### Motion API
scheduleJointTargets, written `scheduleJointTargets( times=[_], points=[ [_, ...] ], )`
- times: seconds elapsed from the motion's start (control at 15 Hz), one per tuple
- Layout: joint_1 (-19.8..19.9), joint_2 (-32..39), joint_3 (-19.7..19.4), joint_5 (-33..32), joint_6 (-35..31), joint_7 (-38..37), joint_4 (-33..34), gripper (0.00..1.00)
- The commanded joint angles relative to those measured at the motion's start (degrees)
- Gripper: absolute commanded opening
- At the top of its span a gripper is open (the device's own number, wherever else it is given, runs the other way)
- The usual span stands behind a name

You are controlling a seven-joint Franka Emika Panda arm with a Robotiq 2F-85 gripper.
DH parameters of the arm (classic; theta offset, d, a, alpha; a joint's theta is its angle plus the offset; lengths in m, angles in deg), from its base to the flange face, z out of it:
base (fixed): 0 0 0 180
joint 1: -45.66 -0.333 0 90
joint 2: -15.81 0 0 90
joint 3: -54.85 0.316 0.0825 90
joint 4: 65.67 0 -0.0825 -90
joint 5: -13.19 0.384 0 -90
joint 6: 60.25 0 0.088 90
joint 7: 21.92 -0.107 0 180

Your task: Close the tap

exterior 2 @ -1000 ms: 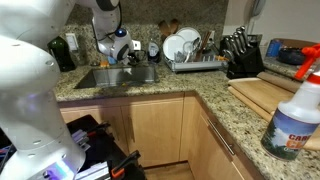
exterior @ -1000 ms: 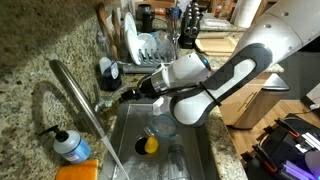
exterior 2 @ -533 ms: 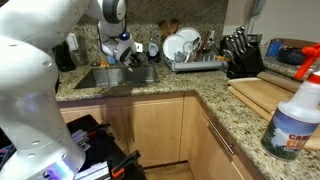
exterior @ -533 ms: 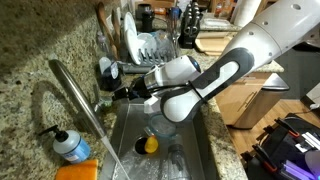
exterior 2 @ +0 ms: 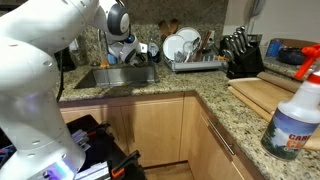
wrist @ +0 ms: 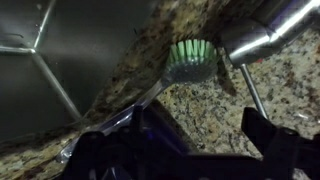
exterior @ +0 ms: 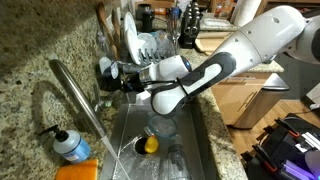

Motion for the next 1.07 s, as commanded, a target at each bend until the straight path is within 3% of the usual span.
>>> scheduleJointTargets(
  times=[0.0, 0.07, 0.13, 0.47, 0.53, 0.6, 0.67, 1.0],
  points=[
    [-1.03, 7.02, 0.86, -0.87, 1.58, 0.40, 11.42, 1.00],
    [-1.60, 8.01, 0.38, -0.27, 2.12, 0.24, 13.14, 1.00],
    [-0.71, 4.30, 0.13, -0.23, 0.49, 0.00, 7.17, 1.00],
    [-0.58, 6.00, 0.92, -1.06, 0.21, 0.23, 9.00, 1.00],
    [0.30, 8.27, 3.62, -3.23, -1.52, 0.53, 11.21, 1.00],
    [-0.43, 9.34, 3.67, -4.18, -3.74, 0.81, 12.57, 1.00],
    [-1.99, 11.90, 4.09, -5.49, -0.98, 1.46, 19.32, 1.00],
    [-3.18, 18.26, 7.65, -16.69, -0.97, 2.11, 29.52, 1.00]
  ],
)
